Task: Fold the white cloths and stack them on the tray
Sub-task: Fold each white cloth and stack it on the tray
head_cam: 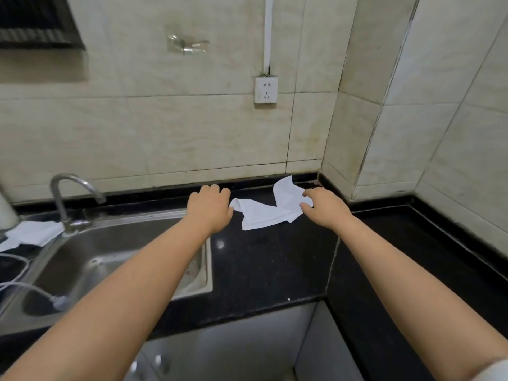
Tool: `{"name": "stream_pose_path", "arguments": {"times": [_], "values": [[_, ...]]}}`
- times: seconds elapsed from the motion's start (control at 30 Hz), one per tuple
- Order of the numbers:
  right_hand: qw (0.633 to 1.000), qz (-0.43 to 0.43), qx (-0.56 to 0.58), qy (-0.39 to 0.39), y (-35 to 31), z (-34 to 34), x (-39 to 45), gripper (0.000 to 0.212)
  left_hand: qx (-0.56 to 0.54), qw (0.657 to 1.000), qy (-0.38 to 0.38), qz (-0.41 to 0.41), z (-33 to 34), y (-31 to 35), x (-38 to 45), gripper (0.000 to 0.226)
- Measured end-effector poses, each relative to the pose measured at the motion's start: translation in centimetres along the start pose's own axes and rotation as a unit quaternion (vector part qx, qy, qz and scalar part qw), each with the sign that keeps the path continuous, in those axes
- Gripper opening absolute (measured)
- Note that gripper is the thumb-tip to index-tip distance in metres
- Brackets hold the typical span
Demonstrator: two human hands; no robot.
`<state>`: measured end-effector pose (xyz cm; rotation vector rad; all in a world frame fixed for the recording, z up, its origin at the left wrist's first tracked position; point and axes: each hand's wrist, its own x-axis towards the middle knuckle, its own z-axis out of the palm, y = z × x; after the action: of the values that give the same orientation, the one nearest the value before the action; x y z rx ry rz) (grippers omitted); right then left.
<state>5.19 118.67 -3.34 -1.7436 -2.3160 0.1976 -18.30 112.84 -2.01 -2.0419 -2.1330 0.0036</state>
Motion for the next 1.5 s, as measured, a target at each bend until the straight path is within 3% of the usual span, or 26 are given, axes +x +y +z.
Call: {"name": "stream_pose_path", "arguments": {"times": [0.4,0.5,0.8,0.97,1.13,1.3,1.5], "values": [[0.987,0.077,0.02,-0.141,8.4,11.1,19.7,0.045,-0.03,0.987,-0.152,0.036,12.5,3.6,20.3,0.04],[0.98,0.061,-0.001,-0.189,10.1,14.6,22.9,0.046,-0.047,0.98,-0.188,0.041,15.9,4.4,24.2,0.041],[0.969,0.05,0.049,-0.236,11.6,23.3,25.8,0.047,-0.11,0.942,-0.31,0.068,26.5,4.7,26.6,0.05],[0.974,0.071,0.073,-0.203,11.8,24.3,25.6,0.042,-0.106,0.955,-0.26,0.098,28.9,3.7,26.1,0.036],[0.972,0.116,0.124,-0.16,11.3,23.0,25.5,0.037,-0.029,0.97,-0.214,0.113,28.6,4.0,26.6,0.02],[0.978,0.112,0.168,-0.057,10.2,18.5,23.1,0.025,-0.14,0.982,-0.113,0.058,24.2,2.3,27.6,0.011],[0.966,0.127,0.217,0.059,8.4,11.0,17.1,0.02,-0.237,0.961,-0.001,0.144,16.5,2.6,27.3,0.023]]}}
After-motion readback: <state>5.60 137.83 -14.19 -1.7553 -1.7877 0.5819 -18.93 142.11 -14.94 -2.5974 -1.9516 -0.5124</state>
